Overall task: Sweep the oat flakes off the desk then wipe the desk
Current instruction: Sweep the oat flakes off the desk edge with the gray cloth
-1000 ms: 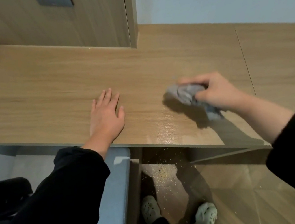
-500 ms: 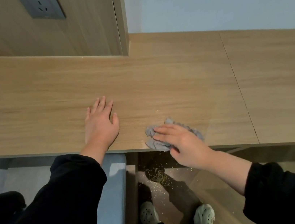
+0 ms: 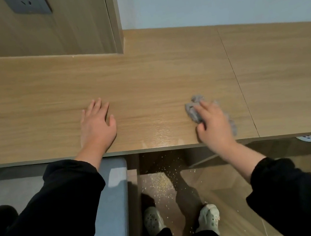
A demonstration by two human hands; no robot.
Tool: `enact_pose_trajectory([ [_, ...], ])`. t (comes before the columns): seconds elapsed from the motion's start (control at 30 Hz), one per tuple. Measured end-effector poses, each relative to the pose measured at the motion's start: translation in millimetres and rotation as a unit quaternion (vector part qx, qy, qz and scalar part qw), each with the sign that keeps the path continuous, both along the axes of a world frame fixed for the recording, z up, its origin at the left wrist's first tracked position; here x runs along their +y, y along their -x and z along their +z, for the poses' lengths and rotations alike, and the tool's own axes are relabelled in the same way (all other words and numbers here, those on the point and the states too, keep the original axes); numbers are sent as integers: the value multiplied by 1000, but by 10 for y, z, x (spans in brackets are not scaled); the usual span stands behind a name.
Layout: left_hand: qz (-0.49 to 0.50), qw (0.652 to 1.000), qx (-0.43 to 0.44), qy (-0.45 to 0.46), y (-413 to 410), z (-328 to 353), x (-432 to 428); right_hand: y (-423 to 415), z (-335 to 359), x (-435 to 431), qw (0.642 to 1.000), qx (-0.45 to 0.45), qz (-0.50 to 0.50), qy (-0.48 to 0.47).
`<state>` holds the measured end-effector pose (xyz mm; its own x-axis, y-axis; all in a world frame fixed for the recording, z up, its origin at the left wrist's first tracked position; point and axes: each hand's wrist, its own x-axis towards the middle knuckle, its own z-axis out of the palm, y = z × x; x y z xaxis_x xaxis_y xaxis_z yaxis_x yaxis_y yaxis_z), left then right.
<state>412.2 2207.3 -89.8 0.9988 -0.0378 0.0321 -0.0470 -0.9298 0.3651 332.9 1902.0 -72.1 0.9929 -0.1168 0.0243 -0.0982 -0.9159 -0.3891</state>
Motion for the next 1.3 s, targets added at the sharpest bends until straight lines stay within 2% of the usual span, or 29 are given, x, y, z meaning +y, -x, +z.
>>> enact_pose_trajectory([
  [0.1, 19, 997, -18, 74, 45, 19, -32, 291, -55, 556, 991, -17, 128, -34],
  [0.17, 42, 989, -35, 134, 100, 45, -6, 434, -66, 874, 970, -23, 221, -97],
  [0.23, 40, 986, -45, 157, 147, 74, 57, 423, 12, 982, 956, -60, 237, -160],
  [0.3, 39, 990, -49, 129, 177, 70, 199, 185, 167, 973, 957, -95, 161, -223],
  [0.37, 57, 996, -51, 55, 201, 42, 412, -216, 289, 870, 962, -85, 39, -256],
  [0.43, 90, 995, -18, -44, 223, 13, 622, -630, 239, 746, 980, -49, -39, -190],
  [0.47, 108, 990, 8, -88, 232, 0, 699, -774, 176, 721, 990, -31, -39, -131],
  [0.53, 135, 978, 52, -148, 241, -10, 771, -939, 27, 793, 1000, 1, 16, -25],
  [0.6, 150, 972, 68, -166, 261, -32, 756, -1020, -31, 956, 998, 15, 67, -9],
  [0.7, 159, 973, 74, -152, 268, -45, 716, -1065, -1, 1253, 985, 22, 161, -51],
  [0.83, 138, 975, 95, -148, 250, -29, 750, -557, 53, 1383, 936, 48, 332, -109],
  [0.93, 117, 974, 109, -161, 250, -20, 765, -51, 165, 1260, 904, 88, 387, -157],
  [1.03, 118, 971, 105, -177, 264, -23, 742, 97, 432, 1144, 904, 169, 310, -241],
  [1.1, 121, 971, 97, -181, 264, -22, 733, -162, 578, 1129, 920, 140, 236, -280],
  [1.2, 115, 973, 97, -175, 267, -23, 737, -831, 605, 1242, 952, 62, 181, -239],
  [1.3, 101, 978, 95, -156, 262, -13, 766, -1225, 372, 1598, 958, 83, 215, -173],
])
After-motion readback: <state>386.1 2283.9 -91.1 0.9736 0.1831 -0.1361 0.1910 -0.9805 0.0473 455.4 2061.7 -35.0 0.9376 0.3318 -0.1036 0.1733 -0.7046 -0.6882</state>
